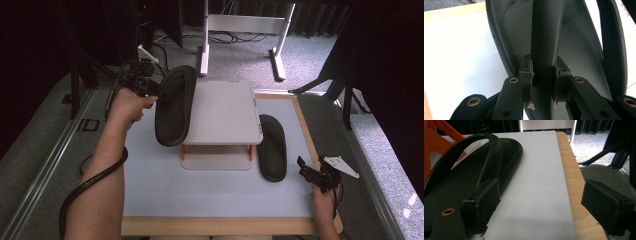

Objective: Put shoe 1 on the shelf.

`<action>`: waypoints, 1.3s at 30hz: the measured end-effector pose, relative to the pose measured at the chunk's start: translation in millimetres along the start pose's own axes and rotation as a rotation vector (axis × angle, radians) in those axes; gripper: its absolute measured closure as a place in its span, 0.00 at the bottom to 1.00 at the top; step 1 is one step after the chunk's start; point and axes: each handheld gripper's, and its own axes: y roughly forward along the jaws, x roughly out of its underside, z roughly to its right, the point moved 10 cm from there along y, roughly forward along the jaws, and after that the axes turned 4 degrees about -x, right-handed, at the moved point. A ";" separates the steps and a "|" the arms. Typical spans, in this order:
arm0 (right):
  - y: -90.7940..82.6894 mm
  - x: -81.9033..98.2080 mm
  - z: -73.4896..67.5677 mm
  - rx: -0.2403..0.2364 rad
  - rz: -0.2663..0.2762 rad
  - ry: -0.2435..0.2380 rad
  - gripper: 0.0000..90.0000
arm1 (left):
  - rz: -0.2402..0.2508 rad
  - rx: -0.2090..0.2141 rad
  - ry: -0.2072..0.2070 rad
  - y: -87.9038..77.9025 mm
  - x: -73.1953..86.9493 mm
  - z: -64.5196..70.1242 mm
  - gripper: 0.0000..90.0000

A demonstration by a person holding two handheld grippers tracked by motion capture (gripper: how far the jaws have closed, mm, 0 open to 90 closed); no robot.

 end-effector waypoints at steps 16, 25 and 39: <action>-0.1 0.2 -0.2 -0.007 -0.002 0.005 0.16 | -0.035 0.024 0.006 34.3 -22.7 45.9 0.82; -0.4 -0.2 -0.3 -0.012 0.003 0.006 0.16 | -0.068 0.004 -0.011 59.4 -24.2 57.4 0.82; -0.4 -0.2 -0.6 -0.014 0.003 0.005 0.16 | 0.000 0.021 0.032 52.1 -30.1 64.1 0.64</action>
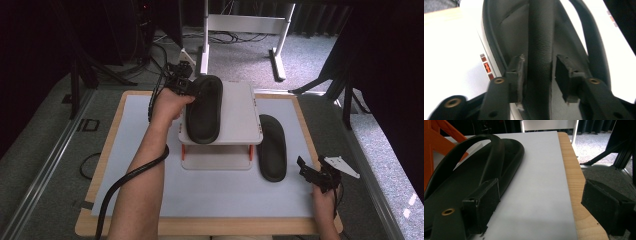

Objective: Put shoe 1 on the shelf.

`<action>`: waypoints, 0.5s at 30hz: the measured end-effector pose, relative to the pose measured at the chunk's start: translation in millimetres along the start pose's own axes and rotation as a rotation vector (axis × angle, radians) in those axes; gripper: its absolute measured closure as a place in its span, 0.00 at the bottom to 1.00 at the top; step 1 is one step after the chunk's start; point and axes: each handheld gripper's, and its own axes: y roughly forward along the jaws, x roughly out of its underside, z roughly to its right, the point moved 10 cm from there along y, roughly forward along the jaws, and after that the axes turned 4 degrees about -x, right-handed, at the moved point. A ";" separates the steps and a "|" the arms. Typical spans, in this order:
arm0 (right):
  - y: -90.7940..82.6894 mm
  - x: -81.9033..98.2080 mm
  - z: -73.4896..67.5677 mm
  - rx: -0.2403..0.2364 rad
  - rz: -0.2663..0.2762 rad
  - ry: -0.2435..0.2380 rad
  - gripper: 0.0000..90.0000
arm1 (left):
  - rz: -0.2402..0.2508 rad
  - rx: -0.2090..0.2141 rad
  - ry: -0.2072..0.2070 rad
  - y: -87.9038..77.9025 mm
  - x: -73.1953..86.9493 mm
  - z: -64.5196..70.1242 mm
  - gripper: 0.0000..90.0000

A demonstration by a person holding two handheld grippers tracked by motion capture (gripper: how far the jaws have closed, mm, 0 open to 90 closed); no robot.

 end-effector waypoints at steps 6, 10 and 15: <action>0.0 -0.1 -0.1 0.001 0.001 -0.002 0.16 | 0.017 0.017 0.038 -12.5 5.3 -0.9 0.64; -0.1 0.0 0.0 0.003 0.001 -0.001 0.16 | 0.025 0.018 0.043 -19.9 13.1 -8.2 0.64; 0.1 0.3 0.0 -0.001 -0.003 0.003 0.16 | 0.047 0.032 0.036 -30.3 21.9 -19.9 0.64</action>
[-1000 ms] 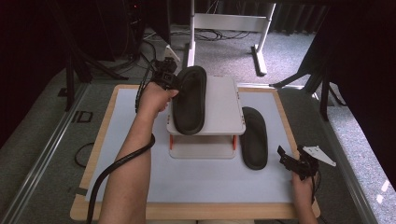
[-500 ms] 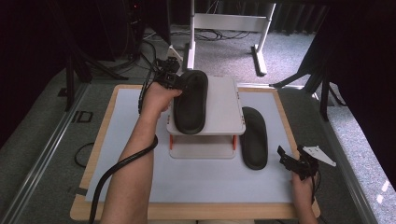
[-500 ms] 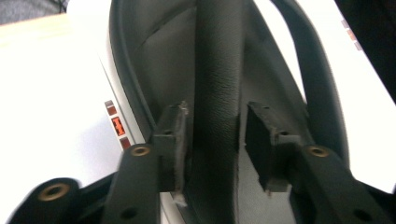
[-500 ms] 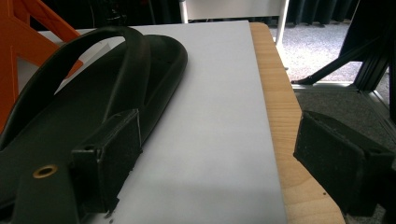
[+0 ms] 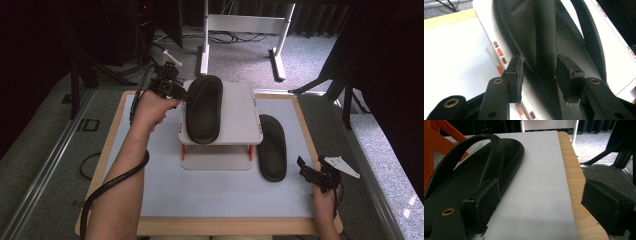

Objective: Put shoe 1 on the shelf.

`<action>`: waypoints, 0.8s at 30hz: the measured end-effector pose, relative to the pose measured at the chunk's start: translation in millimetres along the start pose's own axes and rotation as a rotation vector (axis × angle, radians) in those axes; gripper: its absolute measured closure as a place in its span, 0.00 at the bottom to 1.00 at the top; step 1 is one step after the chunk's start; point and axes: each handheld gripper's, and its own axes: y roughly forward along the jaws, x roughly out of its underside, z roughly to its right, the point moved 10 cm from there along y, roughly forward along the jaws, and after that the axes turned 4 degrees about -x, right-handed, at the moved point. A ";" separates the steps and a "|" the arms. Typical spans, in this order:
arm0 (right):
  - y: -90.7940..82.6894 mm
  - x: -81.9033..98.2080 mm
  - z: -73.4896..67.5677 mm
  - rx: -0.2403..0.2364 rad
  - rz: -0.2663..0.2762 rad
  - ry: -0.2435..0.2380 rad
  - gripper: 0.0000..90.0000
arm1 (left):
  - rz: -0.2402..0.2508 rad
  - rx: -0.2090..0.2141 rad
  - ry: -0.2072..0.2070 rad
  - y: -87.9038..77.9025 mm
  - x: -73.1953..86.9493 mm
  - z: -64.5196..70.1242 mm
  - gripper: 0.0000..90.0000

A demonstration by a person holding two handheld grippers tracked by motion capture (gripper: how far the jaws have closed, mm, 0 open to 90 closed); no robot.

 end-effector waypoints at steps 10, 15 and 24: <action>0.4 0.5 -0.8 -0.005 -0.006 -0.001 0.16 | 0.030 -0.018 -0.013 -16.6 18.5 -26.0 0.64; 0.5 0.5 -0.8 -0.003 -0.007 0.002 0.16 | 0.047 -0.015 -0.018 -20.2 29.5 -36.6 0.64; 0.4 0.6 -0.6 0.000 -0.008 0.002 0.16 | 0.063 0.003 -0.010 -18.8 52.4 -46.4 0.64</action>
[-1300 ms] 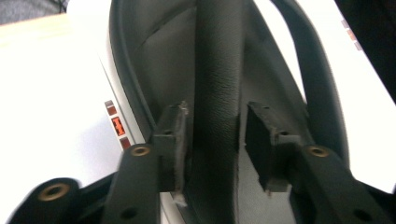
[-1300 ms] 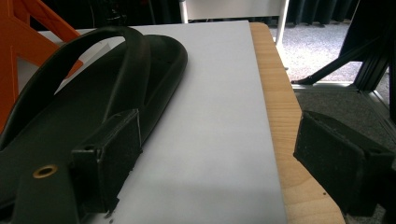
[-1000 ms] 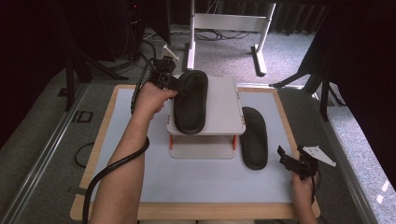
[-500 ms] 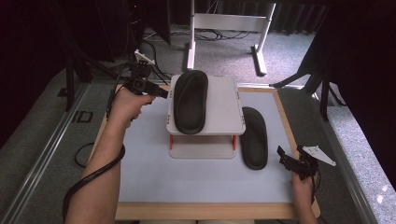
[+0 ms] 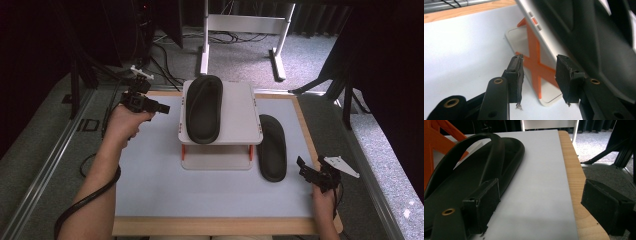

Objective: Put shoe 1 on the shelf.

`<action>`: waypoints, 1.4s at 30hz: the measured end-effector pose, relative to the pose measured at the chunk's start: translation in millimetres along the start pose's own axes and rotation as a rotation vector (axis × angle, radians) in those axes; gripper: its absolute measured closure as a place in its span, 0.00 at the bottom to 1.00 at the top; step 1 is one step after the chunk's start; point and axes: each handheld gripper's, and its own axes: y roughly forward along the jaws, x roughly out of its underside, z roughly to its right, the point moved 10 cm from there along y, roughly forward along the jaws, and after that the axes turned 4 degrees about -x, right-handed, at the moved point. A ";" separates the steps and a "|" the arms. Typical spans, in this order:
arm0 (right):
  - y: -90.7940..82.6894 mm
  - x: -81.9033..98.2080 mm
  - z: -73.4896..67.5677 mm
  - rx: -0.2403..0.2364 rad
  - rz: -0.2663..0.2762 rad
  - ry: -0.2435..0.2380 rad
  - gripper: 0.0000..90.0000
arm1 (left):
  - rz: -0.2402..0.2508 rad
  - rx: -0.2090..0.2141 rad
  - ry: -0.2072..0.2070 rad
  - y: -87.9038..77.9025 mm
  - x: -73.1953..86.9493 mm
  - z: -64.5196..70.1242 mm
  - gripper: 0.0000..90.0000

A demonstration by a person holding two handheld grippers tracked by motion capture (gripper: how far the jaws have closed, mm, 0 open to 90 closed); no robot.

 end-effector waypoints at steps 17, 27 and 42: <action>-0.1 0.1 -0.1 -0.001 0.000 0.001 0.16 | 0.035 0.042 0.000 21.9 57.0 -19.3 0.45; 0.0 0.0 -0.3 0.001 0.001 -0.005 0.16 | 0.088 0.042 0.050 43.1 93.0 -22.2 0.18; 0.0 0.0 -2.8 0.012 0.001 -0.038 0.15 | 0.351 -0.166 0.095 62.1 129.3 -48.3 0.15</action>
